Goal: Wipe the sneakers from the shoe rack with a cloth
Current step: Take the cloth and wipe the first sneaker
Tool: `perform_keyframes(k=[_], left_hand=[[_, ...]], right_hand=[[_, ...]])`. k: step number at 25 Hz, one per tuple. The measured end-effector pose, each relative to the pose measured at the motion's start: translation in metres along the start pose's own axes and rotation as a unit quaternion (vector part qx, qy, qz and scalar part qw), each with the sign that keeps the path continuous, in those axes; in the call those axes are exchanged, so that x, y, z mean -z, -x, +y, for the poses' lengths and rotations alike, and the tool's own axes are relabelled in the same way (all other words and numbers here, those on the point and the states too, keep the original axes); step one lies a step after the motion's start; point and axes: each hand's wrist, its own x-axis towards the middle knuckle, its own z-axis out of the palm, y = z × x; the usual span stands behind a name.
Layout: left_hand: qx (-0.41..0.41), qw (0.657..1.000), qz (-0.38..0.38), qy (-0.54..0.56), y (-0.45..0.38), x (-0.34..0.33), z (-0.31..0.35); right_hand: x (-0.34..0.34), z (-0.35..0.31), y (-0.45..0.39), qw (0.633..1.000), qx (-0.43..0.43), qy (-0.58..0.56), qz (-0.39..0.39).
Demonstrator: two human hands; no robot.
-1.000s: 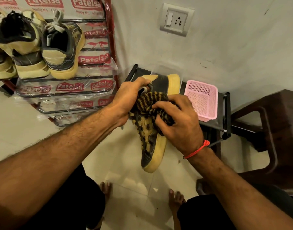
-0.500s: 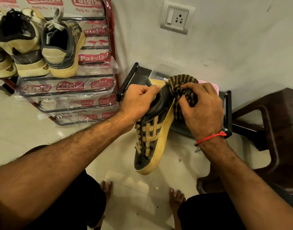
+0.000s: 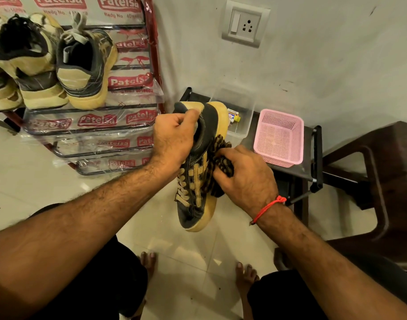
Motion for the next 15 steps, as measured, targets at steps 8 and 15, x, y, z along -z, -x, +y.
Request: perform_keyframes(k=[8, 15], left_hand=[[0.015, 1.0, -0.017, 0.009, -0.003, 0.002, -0.004], [0.028, 0.999, -0.036, 0.008, -0.007, 0.003, -0.005]], right_hand=[[0.015, 0.002, -0.002, 0.991, 0.012, -0.131, -0.02], [0.012, 0.001, 0.001, 0.99, 0.019, -0.134, -0.04]])
